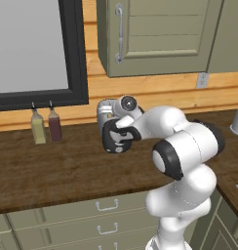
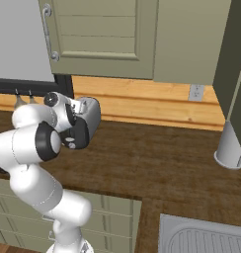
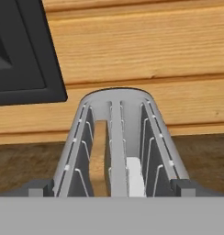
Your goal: Start the toaster. Once the lever pops up, take the bread to the plate on the dining counter.
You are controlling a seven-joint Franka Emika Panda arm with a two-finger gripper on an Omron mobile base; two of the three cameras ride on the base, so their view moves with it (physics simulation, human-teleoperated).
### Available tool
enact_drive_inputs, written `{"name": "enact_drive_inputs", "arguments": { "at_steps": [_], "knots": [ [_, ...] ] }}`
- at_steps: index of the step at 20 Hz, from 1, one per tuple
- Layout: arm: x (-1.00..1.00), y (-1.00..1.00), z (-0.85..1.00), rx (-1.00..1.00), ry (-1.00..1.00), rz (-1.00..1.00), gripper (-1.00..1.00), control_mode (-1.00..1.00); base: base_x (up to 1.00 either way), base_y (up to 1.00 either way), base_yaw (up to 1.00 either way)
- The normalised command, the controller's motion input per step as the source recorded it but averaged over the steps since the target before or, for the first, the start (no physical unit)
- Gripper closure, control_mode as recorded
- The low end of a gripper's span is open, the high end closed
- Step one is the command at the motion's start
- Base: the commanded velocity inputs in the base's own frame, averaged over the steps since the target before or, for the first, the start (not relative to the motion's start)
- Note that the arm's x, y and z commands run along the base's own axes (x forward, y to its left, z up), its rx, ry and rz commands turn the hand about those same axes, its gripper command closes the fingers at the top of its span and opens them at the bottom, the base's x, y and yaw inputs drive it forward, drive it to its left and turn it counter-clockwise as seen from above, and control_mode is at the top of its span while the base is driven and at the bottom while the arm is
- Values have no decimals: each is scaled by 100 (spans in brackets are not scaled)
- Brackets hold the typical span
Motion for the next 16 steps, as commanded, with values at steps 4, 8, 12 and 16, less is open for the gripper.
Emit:
{"name": "enact_drive_inputs", "arguments": {
  "at_steps": [4, 8, 12, 16],
  "knots": [
    [-1, 6, 0, 0, 1, 0, -100, -100, 0, 0, 0],
    [0, 3, 0, 0, 1, 0, -100, -100, 0, 0, 0],
    [0, 1, 0, 0, 6, 0, -100, -100, 0, 0, 0],
    [0, 4, 0, 0, 10, 0, -100, -100, 0, 0, 0]
  ]
}}
